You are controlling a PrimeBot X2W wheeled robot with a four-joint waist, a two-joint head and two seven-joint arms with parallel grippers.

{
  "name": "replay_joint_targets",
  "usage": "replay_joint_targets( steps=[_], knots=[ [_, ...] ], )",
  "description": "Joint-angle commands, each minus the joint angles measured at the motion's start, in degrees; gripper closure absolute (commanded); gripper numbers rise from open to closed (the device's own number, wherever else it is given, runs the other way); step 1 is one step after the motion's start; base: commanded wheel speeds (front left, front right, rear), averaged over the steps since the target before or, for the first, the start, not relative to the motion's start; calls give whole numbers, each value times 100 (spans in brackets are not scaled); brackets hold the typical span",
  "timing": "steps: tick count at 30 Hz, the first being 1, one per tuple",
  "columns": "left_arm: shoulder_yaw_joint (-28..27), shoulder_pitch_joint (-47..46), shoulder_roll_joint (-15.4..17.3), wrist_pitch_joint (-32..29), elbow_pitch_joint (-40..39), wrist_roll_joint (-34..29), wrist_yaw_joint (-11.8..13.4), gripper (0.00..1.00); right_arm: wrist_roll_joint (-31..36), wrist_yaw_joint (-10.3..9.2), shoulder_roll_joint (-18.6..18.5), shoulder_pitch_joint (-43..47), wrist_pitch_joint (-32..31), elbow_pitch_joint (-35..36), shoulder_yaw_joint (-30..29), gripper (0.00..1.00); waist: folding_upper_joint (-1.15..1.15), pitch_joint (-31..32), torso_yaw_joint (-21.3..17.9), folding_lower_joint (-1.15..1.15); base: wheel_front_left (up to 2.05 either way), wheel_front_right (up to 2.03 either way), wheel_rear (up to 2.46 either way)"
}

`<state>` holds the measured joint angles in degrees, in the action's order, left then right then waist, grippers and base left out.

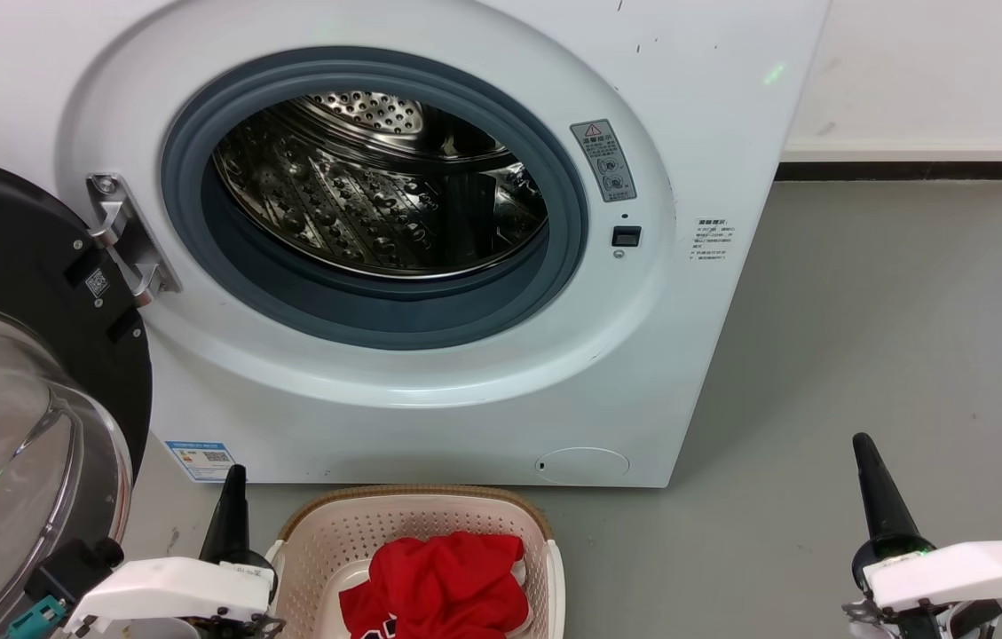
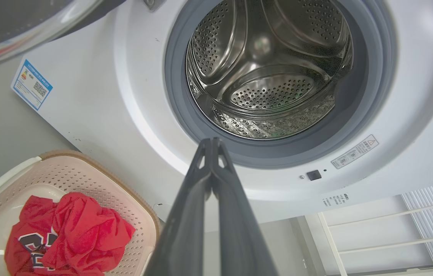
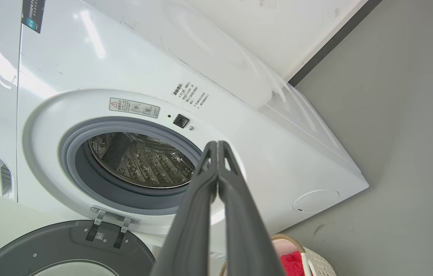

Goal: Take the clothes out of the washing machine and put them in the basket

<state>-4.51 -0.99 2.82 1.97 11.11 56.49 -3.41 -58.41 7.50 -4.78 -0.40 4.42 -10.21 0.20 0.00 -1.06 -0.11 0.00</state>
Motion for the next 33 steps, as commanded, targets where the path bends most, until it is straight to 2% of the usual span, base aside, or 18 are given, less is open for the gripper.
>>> replay_joint_targets(
  steps=[1,33],
  knots=[
    [-36,-142,8,-42,-35,179,-44,100,-191,0,-35,-166,-38,19,-28,100,0,2,0,0,0,0,0],
    [-134,-385,8,-511,156,2118,-265,100,-2146,0,-20,-411,-523,-205,-246,100,0,45,6,0,0,0,0]
  ],
)
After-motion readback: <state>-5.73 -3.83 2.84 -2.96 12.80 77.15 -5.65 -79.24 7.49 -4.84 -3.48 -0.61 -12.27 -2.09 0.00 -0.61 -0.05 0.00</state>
